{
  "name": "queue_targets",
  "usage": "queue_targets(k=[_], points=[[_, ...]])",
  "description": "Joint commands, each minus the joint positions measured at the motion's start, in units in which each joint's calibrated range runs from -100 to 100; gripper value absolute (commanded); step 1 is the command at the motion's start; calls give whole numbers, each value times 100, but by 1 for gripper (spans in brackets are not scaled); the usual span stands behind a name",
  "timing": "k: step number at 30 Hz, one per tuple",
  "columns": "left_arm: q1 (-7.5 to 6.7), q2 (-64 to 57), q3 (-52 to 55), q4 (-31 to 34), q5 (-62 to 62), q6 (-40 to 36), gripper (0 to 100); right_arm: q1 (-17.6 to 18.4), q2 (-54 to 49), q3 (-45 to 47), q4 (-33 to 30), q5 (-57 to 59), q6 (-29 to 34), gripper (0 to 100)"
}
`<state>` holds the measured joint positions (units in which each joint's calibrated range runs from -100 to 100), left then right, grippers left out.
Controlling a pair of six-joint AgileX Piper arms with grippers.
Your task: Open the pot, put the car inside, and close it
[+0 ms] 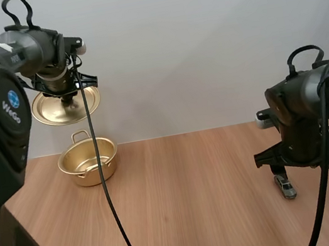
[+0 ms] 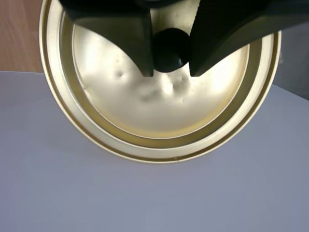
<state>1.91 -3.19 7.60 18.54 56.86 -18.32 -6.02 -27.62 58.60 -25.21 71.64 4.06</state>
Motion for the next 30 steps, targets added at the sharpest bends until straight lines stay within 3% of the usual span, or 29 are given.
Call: queue_targets(k=[1, 10, 27, 28, 30], points=[[0, -343, -7, -352, 124, 353, 0, -6, 242, 70, 20, -108, -1, 100], [0, -671, -7, -458, 1099, 408, 0, -6, 1072, 194, 715, -1294, -597, 100], [0, -746, -7, -473, 1875, 566, 0, -6, 2296, 194, 89, -2386, -664, 100], [0, -778, -7, -476, 1875, 576, 0, -6, 2296, 194, 89, -2409, -734, 83], [0, -841, -7, -476, 1905, 576, 0, -6, 2296, 194, 104, -2390, -734, 24]])
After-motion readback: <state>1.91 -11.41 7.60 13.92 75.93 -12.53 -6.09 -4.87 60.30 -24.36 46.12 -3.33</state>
